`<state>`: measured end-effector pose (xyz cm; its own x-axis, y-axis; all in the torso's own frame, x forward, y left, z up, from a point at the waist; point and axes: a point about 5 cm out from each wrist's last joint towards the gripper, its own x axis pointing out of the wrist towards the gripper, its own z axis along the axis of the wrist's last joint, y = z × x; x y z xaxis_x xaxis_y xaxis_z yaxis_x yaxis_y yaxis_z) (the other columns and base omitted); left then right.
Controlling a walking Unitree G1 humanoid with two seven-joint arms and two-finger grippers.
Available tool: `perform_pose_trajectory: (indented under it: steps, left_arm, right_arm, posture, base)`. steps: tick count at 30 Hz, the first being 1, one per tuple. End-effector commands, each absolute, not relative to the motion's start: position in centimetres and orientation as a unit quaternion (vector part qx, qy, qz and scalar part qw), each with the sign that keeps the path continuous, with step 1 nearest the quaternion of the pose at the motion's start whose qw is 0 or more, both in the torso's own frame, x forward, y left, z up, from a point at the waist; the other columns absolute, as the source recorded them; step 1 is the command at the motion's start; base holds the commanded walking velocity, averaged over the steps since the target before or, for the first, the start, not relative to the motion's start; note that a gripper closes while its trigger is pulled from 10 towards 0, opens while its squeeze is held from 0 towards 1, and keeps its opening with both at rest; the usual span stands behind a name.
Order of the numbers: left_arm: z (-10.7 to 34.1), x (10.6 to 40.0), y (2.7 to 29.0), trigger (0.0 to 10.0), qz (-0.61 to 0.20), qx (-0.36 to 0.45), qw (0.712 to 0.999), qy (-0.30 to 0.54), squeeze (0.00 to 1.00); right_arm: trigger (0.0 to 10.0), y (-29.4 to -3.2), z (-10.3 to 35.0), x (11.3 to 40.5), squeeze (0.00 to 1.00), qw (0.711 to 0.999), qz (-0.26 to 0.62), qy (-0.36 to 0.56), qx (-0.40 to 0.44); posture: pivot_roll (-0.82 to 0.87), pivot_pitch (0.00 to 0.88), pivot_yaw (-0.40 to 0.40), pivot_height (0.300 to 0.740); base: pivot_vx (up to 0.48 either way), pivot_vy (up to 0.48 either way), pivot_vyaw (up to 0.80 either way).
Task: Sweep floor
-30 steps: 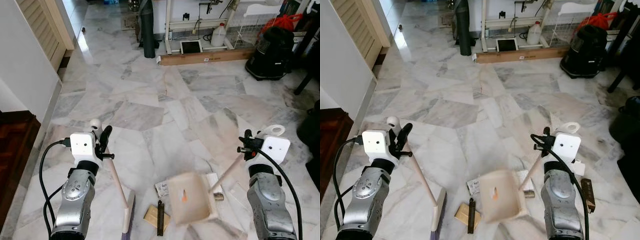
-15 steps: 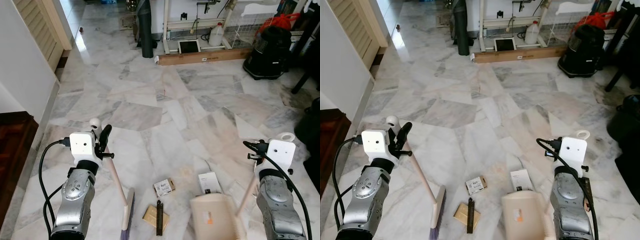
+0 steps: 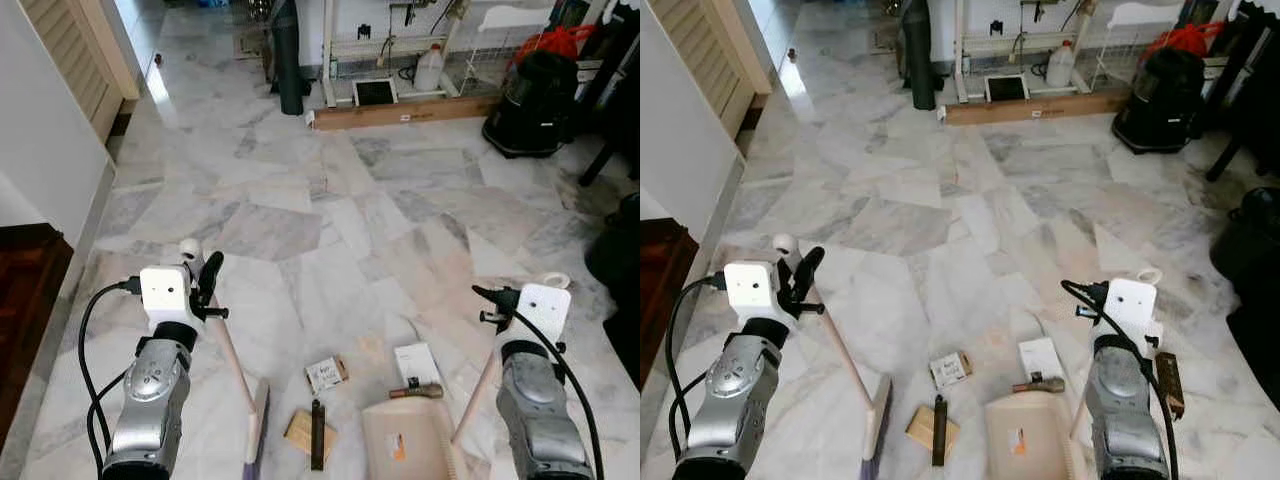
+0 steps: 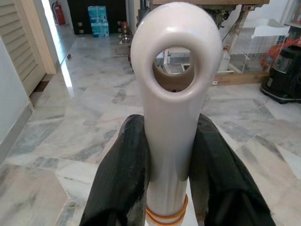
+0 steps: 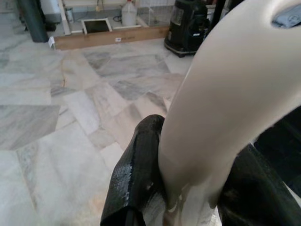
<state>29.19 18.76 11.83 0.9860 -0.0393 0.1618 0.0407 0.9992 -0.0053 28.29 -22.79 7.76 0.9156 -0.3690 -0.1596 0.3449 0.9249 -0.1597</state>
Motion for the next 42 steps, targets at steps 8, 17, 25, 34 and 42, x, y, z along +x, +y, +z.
perform_pose_trajectory:
  steps: [8,17,25,34,42]
  left_arm:
    - [12.3,29.2,18.8,10.0,-0.020,0.008,0.995,-0.095,0.00]
    - [12.2,29.1,18.8,10.0,-0.019,0.009,0.995,-0.096,0.00]
    - [12.0,29.3,18.7,10.0,-0.024,0.010,0.996,-0.086,0.00]
    - [12.0,29.5,19.0,10.0,-0.023,0.014,0.996,-0.083,0.00]
    - [11.9,29.6,19.2,10.0,-0.021,0.018,0.997,-0.078,0.00]
  right_arm:
    - [10.0,-21.6,8.1,29.2,0.00,0.983,-0.164,0.051,-0.061]
    - [10.0,-20.8,7.6,29.4,0.00,0.987,-0.145,0.032,-0.056]
    - [10.0,-20.8,6.0,28.7,0.00,0.987,-0.139,0.045,-0.063]
    - [10.0,-20.7,5.3,28.5,0.00,0.988,-0.136,0.045,-0.064]
    - [10.0,-20.0,5.2,28.5,0.00,0.991,-0.120,0.040,-0.050]
  posture:
    - [-0.04,0.128,0.019,0.740]
    - [-0.03,0.123,0.020,0.740]
    - [-0.03,0.135,0.021,0.740]
    - [-0.03,0.141,0.022,0.740]
    - [-0.03,0.143,0.022,0.740]
  base:
    - [0.000,0.000,0.00]
    - [0.000,0.000,0.00]
    - [0.000,0.000,0.00]
    - [0.000,0.000,0.00]
    - [0.000,0.000,0.00]
